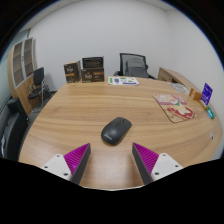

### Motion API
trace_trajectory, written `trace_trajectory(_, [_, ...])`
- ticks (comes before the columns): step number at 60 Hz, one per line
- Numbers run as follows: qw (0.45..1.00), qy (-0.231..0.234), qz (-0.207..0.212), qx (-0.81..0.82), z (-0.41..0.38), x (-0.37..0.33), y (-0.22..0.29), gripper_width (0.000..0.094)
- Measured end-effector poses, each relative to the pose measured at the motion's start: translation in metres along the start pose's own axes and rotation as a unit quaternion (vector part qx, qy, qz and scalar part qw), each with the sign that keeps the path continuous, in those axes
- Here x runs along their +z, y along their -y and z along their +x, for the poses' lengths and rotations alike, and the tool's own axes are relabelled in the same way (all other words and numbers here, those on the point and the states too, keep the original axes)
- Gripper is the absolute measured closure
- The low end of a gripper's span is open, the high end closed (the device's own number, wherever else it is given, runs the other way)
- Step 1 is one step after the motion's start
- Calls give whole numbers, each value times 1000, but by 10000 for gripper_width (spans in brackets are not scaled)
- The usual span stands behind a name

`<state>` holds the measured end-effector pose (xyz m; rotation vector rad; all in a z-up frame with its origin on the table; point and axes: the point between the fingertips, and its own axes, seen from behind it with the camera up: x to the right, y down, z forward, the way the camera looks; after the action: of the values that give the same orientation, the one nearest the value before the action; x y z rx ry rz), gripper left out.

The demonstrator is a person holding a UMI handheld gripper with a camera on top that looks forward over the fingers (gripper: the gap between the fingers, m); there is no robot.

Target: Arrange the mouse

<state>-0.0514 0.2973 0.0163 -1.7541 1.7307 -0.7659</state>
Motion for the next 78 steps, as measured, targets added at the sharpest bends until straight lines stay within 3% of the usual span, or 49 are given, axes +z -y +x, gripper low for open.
trace_trajectory(52, [1000, 9, -9, 0, -12, 99, 49, 79])
trace_trajectory(57, [1000, 10, -9, -1, -14, 102, 51, 151])
trace_trajectory(67, [1000, 10, -5, -3, -10, 105, 54, 423])
trace_trajectory(78, [1000, 16, -13, -8, -10, 105, 51, 492])
